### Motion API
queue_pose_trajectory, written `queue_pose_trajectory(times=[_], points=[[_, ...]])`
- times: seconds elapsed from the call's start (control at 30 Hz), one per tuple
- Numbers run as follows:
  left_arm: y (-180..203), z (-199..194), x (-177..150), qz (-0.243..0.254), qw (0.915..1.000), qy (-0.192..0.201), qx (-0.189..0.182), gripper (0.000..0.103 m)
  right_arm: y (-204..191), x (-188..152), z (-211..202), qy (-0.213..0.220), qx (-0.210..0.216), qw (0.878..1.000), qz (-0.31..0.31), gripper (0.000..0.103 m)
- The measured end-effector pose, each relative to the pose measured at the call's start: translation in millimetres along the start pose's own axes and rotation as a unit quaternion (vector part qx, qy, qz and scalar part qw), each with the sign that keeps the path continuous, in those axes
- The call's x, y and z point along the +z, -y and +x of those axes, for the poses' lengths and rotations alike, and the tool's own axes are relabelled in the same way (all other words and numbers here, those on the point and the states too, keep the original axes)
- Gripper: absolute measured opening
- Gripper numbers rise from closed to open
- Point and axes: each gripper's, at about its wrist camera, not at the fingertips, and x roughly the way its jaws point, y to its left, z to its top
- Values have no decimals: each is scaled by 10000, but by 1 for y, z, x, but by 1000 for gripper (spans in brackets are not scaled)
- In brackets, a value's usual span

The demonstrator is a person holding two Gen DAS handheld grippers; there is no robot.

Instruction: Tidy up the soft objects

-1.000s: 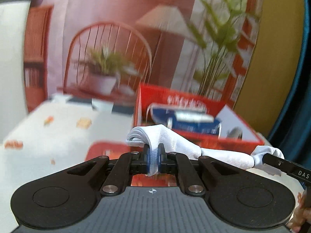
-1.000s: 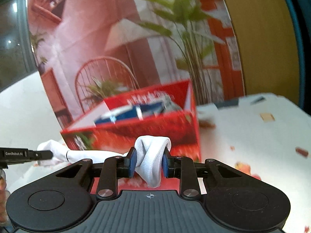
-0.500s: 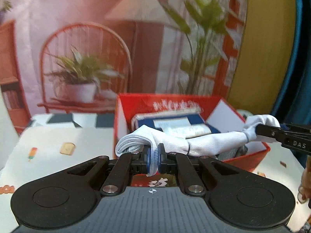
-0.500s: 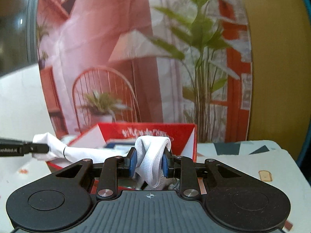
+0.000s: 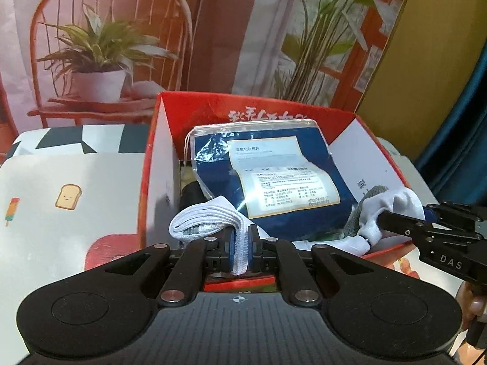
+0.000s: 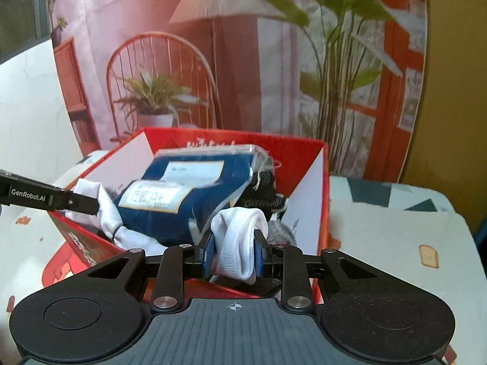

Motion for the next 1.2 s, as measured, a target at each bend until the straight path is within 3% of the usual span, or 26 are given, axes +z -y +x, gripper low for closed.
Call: queue_pose_trajectory(times=[0.13, 0.17, 0.2, 0.27, 0.37, 0.43, 0.47, 0.6, 0.67, 1.0, 1.2], points=[[2, 3, 1, 97, 9999, 29, 6, 17, 2, 2, 5, -102, -25, 9999, 126, 24], [4, 1, 1, 197, 9998, 87, -17, 34, 2, 3, 5, -108, -30, 9998, 141, 25], [7, -3, 0, 273, 9995, 175, -42, 59, 1, 3, 3, -86, -43, 9999, 120, 27], [10, -11, 0, 372, 9985, 386, -63, 81, 0, 5, -1, 11, -76, 10000, 60, 35], [19, -25, -1, 545, 9967, 599, -77, 91, 0, 7, -10, 180, -131, 9997, 35, 44], [25, -33, -2, 630, 9954, 714, -51, 98, 0, 8, -18, 330, -161, 9993, 62, 53], [27, -38, -2, 677, 9945, 800, -29, 102, 0, 10, -22, 394, -166, 9991, 65, 63], [37, -61, -6, 818, 9900, 1140, 160, 103, 0, 14, -44, 723, -182, 9972, 68, 94], [41, -71, -8, 840, 9882, 1261, 239, 103, 1, 17, -55, 893, -260, 9956, 146, 102], [44, -127, -14, 396, 9840, 1667, 483, 103, -2, 27, -110, 1334, -224, 9889, 615, 103], [60, -167, -23, 518, 9734, 2053, 876, 103, -14, 31, -147, 1532, -275, 9850, 748, 103]])
